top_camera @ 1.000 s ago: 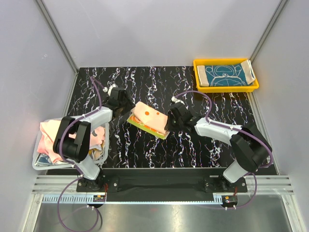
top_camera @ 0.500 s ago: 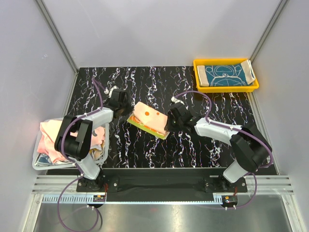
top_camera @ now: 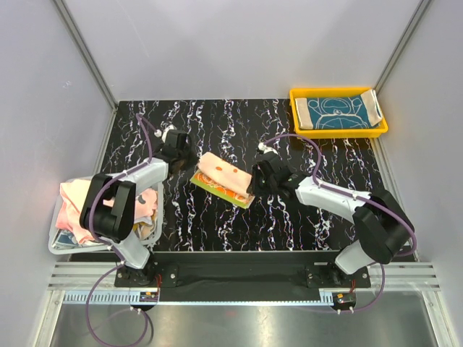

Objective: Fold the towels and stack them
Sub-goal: Fold the towel, then neatly place the folded towel into the bin

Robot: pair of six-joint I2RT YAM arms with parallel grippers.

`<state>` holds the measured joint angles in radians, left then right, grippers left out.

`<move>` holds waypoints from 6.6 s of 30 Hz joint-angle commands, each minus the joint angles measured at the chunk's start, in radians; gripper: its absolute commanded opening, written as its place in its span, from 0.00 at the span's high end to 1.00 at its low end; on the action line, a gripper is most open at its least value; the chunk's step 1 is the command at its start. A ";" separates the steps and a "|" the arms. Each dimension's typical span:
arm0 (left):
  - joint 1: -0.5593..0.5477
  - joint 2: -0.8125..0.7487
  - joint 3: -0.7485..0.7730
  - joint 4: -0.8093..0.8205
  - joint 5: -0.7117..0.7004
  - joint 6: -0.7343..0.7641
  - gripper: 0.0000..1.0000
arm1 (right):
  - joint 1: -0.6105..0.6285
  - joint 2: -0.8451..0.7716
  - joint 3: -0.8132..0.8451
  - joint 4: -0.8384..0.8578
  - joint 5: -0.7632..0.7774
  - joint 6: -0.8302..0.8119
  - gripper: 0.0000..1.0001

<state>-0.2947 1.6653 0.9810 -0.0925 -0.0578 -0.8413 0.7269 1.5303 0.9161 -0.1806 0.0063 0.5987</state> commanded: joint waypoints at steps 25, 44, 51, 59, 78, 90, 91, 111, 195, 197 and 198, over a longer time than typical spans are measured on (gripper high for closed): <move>0.014 -0.091 -0.140 0.042 -0.056 0.011 0.61 | 0.052 0.021 -0.114 0.118 -0.077 0.070 0.66; -0.305 -0.064 0.053 -0.040 -0.007 0.100 0.79 | -0.023 -0.145 -0.134 0.012 0.233 0.274 0.48; -0.368 0.082 0.027 0.089 0.111 0.090 0.81 | -0.034 -0.061 -0.161 0.124 0.206 0.338 0.44; -0.388 0.155 -0.014 0.096 0.078 0.058 0.83 | -0.032 0.040 -0.206 0.259 0.190 0.389 0.42; -0.408 0.169 -0.031 0.060 0.015 0.025 0.85 | -0.017 -0.026 -0.290 0.380 0.241 0.421 0.38; -0.408 0.177 -0.033 0.059 0.018 0.030 0.85 | -0.011 -0.041 -0.347 0.472 0.258 0.431 0.33; -0.408 0.177 -0.033 0.059 0.018 0.030 0.84 | -0.009 -0.030 -0.336 0.466 0.251 0.428 0.33; -0.408 0.162 -0.030 0.059 0.033 0.021 0.84 | 0.026 0.131 -0.255 0.334 0.238 0.489 0.48; -0.067 -0.372 0.124 -0.464 0.131 0.449 0.55 | -0.695 1.074 1.598 -0.097 0.449 -1.197 0.96; -0.064 -0.371 0.124 -0.463 0.136 0.450 0.55 | -0.705 1.082 1.612 -0.100 0.439 -1.195 0.97; -0.064 -0.368 0.122 -0.463 0.139 0.450 0.55 | -0.713 1.084 1.613 -0.100 0.436 -1.197 0.97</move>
<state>-0.3664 1.2915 1.1015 -0.6014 0.0452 -0.4103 0.0261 2.6362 2.5008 -0.3336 0.4736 -0.5758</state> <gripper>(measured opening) 0.445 0.084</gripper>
